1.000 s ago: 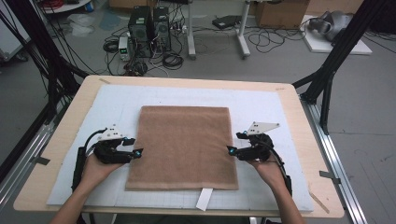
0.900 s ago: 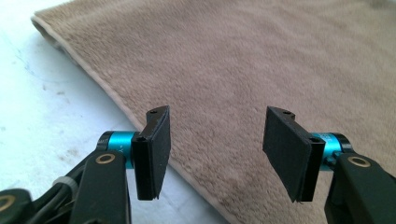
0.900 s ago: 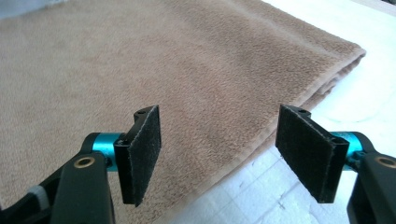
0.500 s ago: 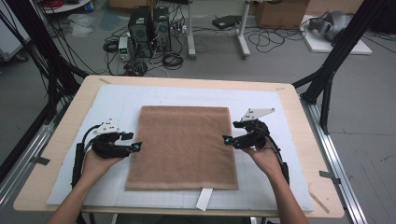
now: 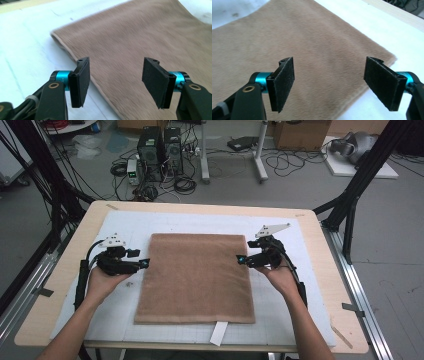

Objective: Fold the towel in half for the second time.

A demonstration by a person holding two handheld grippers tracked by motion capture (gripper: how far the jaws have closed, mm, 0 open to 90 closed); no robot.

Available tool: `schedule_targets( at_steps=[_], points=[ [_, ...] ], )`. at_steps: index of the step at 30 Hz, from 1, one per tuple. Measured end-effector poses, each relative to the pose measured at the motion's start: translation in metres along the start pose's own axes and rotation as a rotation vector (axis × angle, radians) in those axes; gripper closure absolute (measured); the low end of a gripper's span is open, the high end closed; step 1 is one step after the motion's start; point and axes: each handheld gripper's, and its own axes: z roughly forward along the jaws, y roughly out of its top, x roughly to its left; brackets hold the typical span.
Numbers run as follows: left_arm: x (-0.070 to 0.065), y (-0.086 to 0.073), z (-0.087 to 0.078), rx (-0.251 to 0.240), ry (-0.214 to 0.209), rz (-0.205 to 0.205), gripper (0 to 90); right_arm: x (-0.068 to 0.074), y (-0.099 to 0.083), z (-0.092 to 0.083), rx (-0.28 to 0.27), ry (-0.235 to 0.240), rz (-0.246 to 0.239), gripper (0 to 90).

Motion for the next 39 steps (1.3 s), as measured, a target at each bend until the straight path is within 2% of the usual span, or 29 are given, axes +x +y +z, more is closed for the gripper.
schedule_targets(
  at_steps=[2,3,10,14,16,20,24,28,32,34,36,39],
  points=[
    [0.003,0.009,0.002,0.0,0.019,0.004,39.5,-0.004,0.005,0.0,-0.011,-0.008,-0.003,24.3],
    [0.005,0.013,0.002,-0.007,0.025,0.009,39.6,-0.008,0.008,0.0,-0.008,-0.004,0.008,24.2],
    [0.019,0.042,0.015,0.008,0.063,0.025,40.4,-0.026,0.031,0.006,0.006,-0.044,-0.005,25.1],
    [0.026,0.053,0.029,0.002,0.098,0.026,41.6,-0.038,0.03,0.019,0.005,-0.065,-0.002,27.8],
    [0.03,0.055,0.039,0.016,0.106,0.012,41.6,-0.045,0.026,0.029,0.021,-0.074,0.004,29.8],
    [0.036,0.054,0.058,0.028,0.125,-0.004,44.6,-0.058,0.017,0.044,0.045,-0.094,0.024,34.5],
    [0.047,0.046,0.072,0.011,0.136,-0.074,46.4,-0.067,0.011,0.054,0.044,-0.117,0.055,36.8],
    [0.056,0.036,0.085,0.049,0.154,-0.115,46.7,-0.074,0.002,0.066,0.067,-0.123,0.103,36.6],
    [0.061,0.026,0.095,0.104,0.154,-0.13,45.7,-0.078,-0.004,0.073,0.096,-0.111,0.136,35.8],
    [0.062,0.022,0.1,0.13,0.151,-0.135,44.5,-0.08,-0.007,0.076,0.099,-0.111,0.136,35.6],
    [0.063,0.02,0.101,0.126,0.142,-0.152,43.7,-0.08,-0.008,0.078,0.106,-0.109,0.15,35.7],
    [0.063,0.019,0.103,0.129,0.133,-0.147,44.4,-0.082,-0.01,0.081,0.113,-0.109,0.161,35.9]
  ],
)
